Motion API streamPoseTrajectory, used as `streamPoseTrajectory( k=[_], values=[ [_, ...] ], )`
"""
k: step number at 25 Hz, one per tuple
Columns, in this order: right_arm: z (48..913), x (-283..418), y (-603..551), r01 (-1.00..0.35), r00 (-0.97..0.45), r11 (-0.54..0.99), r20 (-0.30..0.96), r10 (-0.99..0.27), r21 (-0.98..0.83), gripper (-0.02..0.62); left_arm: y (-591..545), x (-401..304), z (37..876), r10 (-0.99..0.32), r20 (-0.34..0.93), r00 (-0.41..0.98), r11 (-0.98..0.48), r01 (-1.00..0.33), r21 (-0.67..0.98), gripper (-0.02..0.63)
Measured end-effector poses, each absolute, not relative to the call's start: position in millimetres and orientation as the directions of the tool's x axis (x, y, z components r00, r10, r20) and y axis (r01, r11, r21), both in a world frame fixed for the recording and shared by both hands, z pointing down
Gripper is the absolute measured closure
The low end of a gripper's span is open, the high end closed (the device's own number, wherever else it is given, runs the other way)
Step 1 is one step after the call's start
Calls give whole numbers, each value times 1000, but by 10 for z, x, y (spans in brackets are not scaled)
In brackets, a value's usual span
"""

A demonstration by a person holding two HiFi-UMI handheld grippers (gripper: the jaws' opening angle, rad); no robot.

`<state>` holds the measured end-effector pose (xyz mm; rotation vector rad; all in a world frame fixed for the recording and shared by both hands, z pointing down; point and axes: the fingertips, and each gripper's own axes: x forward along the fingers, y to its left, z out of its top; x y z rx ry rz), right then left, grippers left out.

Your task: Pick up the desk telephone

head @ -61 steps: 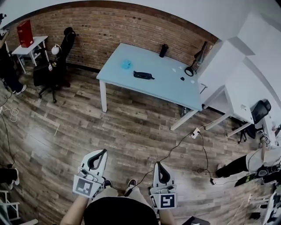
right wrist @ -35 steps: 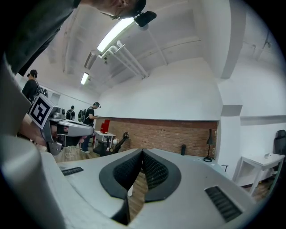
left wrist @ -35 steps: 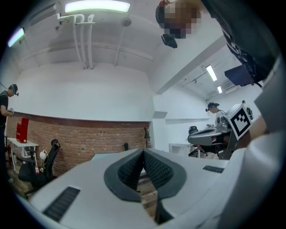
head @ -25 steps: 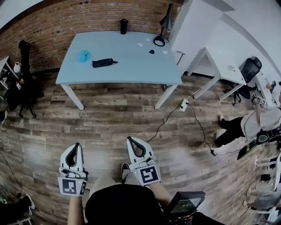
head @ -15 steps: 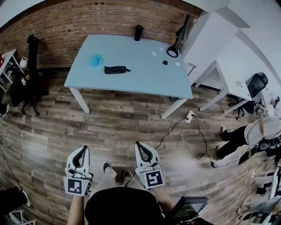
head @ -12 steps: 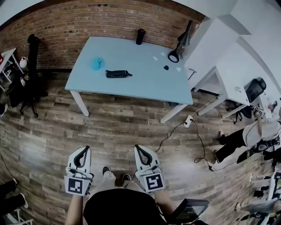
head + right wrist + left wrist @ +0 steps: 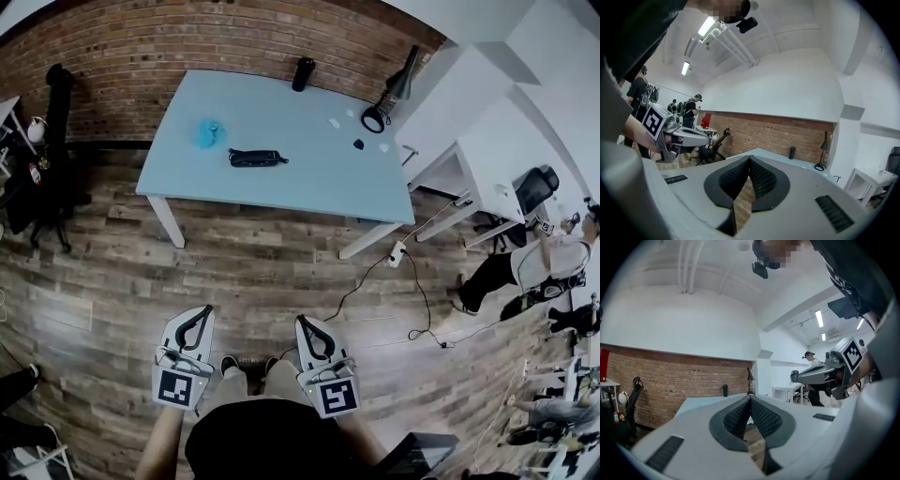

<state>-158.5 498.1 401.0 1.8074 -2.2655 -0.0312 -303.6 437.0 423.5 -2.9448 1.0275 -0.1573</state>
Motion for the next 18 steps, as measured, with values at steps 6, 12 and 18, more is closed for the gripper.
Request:
streamPoseTrajectory(
  k=[6,12,18],
  values=[
    [4085,-1333,4645,-967,-188,213,171,-967,142,584,4057,-2829,4374,-611,130,781,-790,-612,-38,591],
    [4191,-973,4096,-967,-230,242,125,-965,83,584,3620,-2485,4271,-642,145,753,-766,-635,-94,591],
    [4200,-487,3608,-966,-255,257,100,-962,15,584,3206,-2053,4189,-676,211,706,-734,-670,-112,591]
  ],
)
